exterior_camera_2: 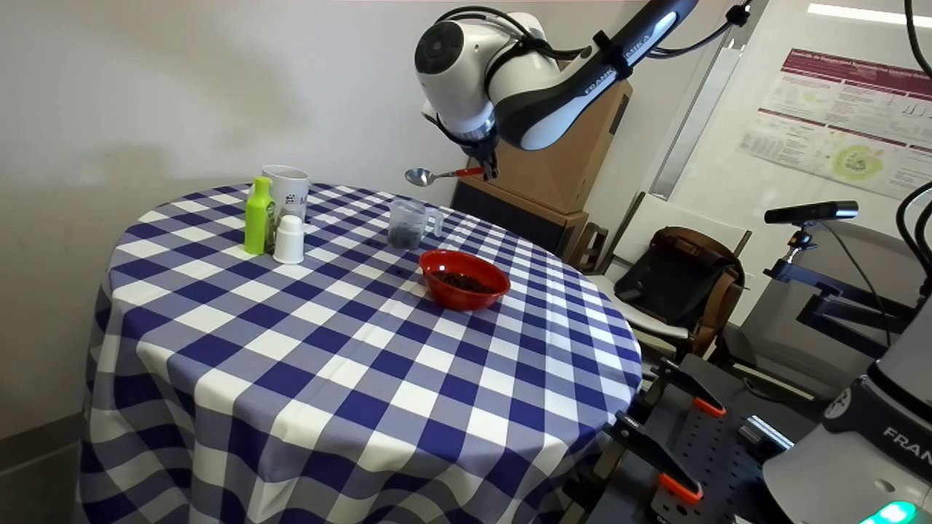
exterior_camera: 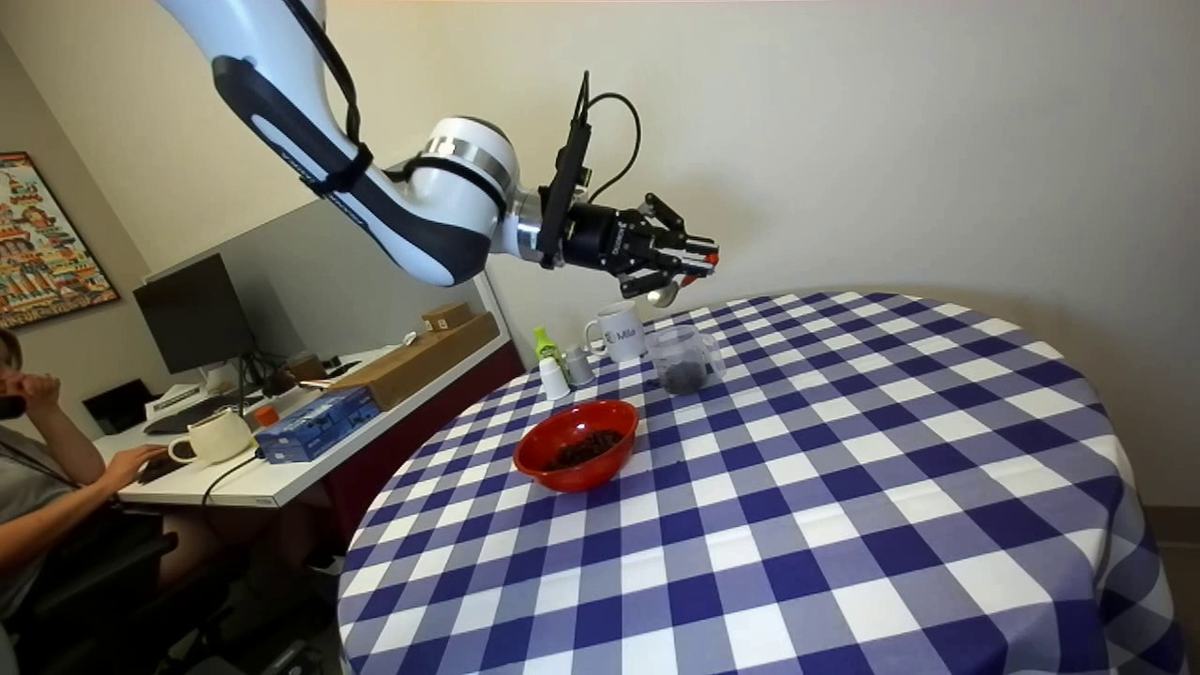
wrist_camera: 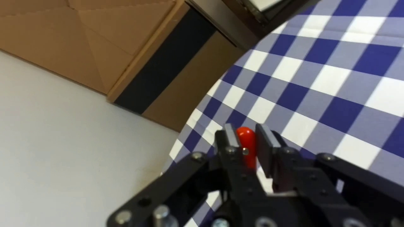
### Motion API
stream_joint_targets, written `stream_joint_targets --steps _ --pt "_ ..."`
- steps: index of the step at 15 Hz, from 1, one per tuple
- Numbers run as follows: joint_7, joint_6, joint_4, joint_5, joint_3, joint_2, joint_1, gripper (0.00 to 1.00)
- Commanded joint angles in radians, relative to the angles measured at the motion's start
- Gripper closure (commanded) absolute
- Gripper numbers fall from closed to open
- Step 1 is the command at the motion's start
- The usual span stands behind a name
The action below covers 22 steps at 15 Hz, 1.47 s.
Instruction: Use the spoon to scoop up contents in the bowl and pour them in the jug
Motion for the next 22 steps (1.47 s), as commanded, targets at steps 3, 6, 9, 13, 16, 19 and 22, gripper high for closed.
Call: stream_joint_targets --steps 3,6,9,13,16,19,22 --pt "-0.026 0.138 -0.180 0.254 0.018 -0.177 -0.107 0.95" --pt "-0.018 0.184 -0.293 0.379 -0.018 -0.285 -0.161 0.95" --pt "0.029 0.203 -0.406 0.498 -0.052 -0.374 -0.180 0.95" --pt "0.123 0.243 -0.535 0.690 -0.054 -0.395 -0.156 0.95" --pt "0.169 0.332 -0.576 0.844 -0.056 -0.338 -0.139 0.95" --pt "0.167 0.451 -0.573 0.974 -0.087 -0.262 -0.149 0.95" --pt "0.165 0.566 -0.559 1.073 -0.143 -0.191 -0.172 0.95"
